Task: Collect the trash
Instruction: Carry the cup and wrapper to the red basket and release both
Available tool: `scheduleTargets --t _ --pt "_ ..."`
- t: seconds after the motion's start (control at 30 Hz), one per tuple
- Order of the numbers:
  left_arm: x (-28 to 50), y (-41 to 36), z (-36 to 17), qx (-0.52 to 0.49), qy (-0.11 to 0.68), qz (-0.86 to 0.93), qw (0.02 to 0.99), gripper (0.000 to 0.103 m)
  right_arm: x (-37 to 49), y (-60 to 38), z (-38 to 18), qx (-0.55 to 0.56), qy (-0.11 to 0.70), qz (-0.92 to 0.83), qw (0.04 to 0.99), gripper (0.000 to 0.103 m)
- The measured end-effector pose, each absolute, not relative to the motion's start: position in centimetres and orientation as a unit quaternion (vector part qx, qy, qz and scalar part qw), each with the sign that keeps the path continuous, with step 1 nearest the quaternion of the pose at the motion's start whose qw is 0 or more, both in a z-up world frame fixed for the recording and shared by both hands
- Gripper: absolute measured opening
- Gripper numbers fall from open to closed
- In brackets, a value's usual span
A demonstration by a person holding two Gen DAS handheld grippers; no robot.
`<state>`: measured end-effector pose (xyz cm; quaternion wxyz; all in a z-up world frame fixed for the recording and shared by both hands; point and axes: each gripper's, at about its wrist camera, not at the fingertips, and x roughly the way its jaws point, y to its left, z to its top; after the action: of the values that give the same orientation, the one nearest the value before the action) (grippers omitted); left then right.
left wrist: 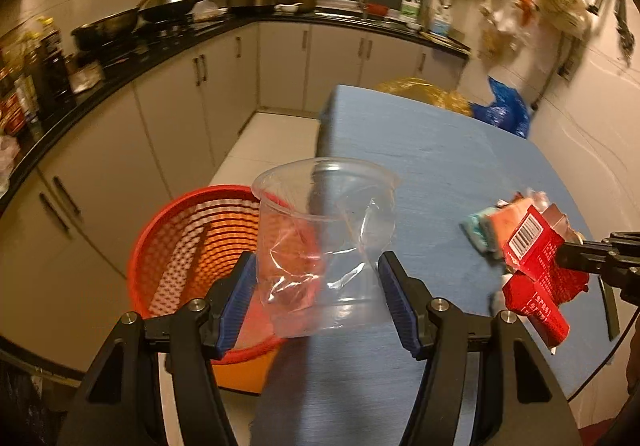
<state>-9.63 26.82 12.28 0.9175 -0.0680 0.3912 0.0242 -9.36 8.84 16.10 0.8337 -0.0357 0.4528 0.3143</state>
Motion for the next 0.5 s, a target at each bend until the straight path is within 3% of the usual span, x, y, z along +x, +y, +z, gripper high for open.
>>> scheduleTargets --t 0.5 --pt "-9.5 35.6 9.6 -0.079 0.424 0.072 0.899 0.062 -5.0 21.5 14.7 -0.068 0.454 0.345 0.819 0.004"
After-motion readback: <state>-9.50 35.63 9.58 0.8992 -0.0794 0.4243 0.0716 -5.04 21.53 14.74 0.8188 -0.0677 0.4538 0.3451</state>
